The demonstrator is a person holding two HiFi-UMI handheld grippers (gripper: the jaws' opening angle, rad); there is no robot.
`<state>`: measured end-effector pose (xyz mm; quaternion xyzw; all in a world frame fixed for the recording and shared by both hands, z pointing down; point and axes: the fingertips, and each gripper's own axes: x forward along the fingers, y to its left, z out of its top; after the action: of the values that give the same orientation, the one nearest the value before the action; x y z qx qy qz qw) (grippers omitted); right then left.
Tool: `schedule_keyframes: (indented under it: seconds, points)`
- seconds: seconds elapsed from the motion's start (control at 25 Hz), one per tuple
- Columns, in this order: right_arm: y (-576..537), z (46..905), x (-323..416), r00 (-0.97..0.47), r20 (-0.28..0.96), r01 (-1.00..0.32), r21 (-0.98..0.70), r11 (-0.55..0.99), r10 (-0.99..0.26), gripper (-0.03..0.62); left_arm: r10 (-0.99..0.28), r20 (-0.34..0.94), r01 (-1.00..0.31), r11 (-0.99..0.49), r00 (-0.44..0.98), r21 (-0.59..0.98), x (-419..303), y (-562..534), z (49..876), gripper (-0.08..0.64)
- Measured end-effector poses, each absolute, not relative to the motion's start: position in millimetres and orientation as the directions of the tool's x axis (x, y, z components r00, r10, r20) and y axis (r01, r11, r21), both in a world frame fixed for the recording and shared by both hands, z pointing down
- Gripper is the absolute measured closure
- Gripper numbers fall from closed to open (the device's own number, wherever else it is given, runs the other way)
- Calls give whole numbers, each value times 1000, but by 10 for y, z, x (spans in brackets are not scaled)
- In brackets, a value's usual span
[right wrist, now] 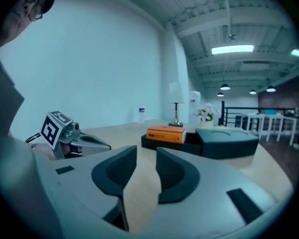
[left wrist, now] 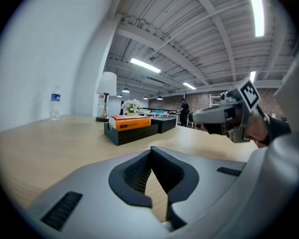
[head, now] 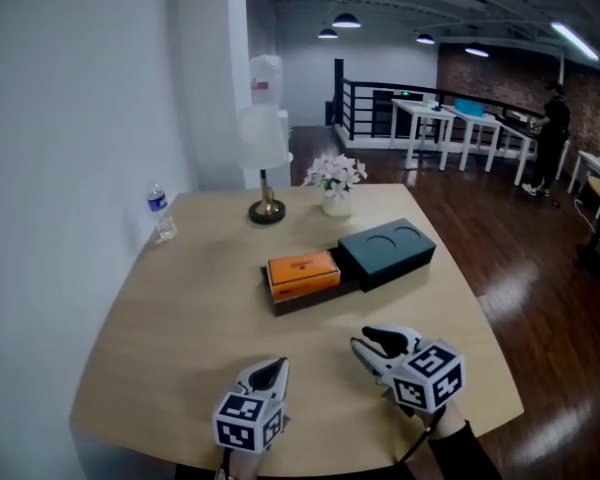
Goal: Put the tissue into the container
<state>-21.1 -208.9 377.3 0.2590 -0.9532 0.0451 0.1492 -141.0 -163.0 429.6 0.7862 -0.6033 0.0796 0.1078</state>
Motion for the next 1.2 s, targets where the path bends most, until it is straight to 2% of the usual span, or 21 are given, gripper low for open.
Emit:
schedule_keyframes:
  seconds: [0.04, 0.08, 0.12, 0.2, 0.48, 1.2]
  points:
    - [-2068, 3883, -153, -808, 302, -542, -45, 839, -506, 490, -932, 255, -966, -249, 259, 73, -1412, -1631, 4294, 565]
    - [-2053, 3966, -111, -796, 295, -571, -73, 818, -529, 501, -932, 254, -966, -249, 259, 72, -1415, -1631, 4291, 565]
    - [-2039, 4027, -86, -785, 286, -593, -94, 800, -549, 545, -932, 254, -966, -249, 259, 72, -1417, -1630, 4290, 565]
    - [-2015, 4123, -73, -765, 278, -626, -106, 773, -581, 571, -932, 253, -966, -249, 260, 72, -1421, -1627, 4290, 565]
    - [-2019, 4264, -46, -691, 276, -711, -90, 698, -668, 592, -932, 250, -965, -253, 263, 72, -1410, -1621, 4280, 565]
    - [-1985, 4229, -54, -692, 267, -712, -100, 695, -670, 595, -929, 260, -965, -254, 264, 71, -1425, -1600, 4259, 565]
